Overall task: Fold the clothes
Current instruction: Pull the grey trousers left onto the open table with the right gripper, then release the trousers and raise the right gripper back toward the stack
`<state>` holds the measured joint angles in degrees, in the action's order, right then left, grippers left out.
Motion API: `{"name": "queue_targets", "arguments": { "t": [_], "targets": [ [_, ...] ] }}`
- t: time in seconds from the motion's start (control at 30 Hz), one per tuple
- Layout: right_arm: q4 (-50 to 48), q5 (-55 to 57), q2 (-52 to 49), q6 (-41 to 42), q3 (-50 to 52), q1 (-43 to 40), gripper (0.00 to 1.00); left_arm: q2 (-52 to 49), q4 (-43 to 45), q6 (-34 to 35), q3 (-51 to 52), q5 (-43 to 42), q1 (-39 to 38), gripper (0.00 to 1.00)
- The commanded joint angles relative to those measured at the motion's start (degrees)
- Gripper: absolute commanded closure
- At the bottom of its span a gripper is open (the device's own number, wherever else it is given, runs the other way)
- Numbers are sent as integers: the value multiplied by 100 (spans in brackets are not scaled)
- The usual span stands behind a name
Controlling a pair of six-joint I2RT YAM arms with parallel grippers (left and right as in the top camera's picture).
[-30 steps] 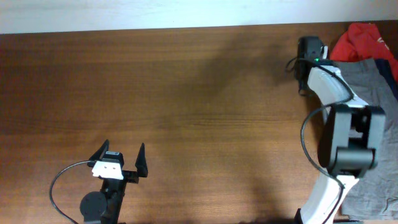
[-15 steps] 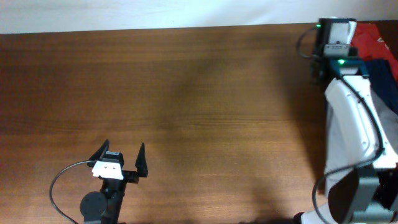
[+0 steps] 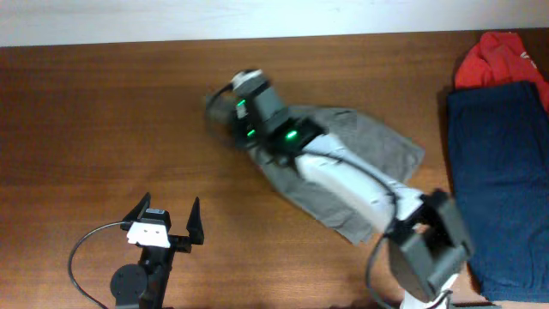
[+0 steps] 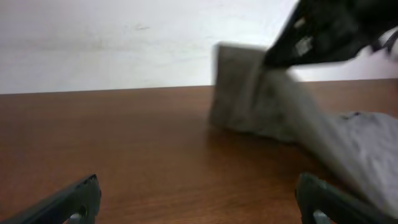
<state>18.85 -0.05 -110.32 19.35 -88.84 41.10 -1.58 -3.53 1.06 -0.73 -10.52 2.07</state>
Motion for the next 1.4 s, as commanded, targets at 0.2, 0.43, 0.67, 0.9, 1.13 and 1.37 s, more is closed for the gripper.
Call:
{"name": "queue_targets", "arguments": {
  "t": [0.2, 0.43, 0.67, 0.9, 1.13, 1.37],
  "targets": [
    [142, -970, 380, 297, -162, 647, 2, 26, -20, -70, 20, 0, 35, 1],
    [3427, -9, 1270, 321, -684, -1620, 2, 26, -20, -70, 20, 2, 35, 1],
    [5086, -55, 992, 367, 389, -3329, 1, 26, -20, -70, 20, 2, 35, 1],
    [3755, -74, 870, 883, 2269, -3410, 2, 26, -20, -70, 20, 2, 35, 1],
    [2828, -118, 857, 992, 3042, -3401, 1, 26, -20, -70, 20, 2, 35, 1],
    [2133, -122, 857, 992, 3432, -3401, 51, 26, -17, -70, 20, 2, 35, 1]
  ]
}}
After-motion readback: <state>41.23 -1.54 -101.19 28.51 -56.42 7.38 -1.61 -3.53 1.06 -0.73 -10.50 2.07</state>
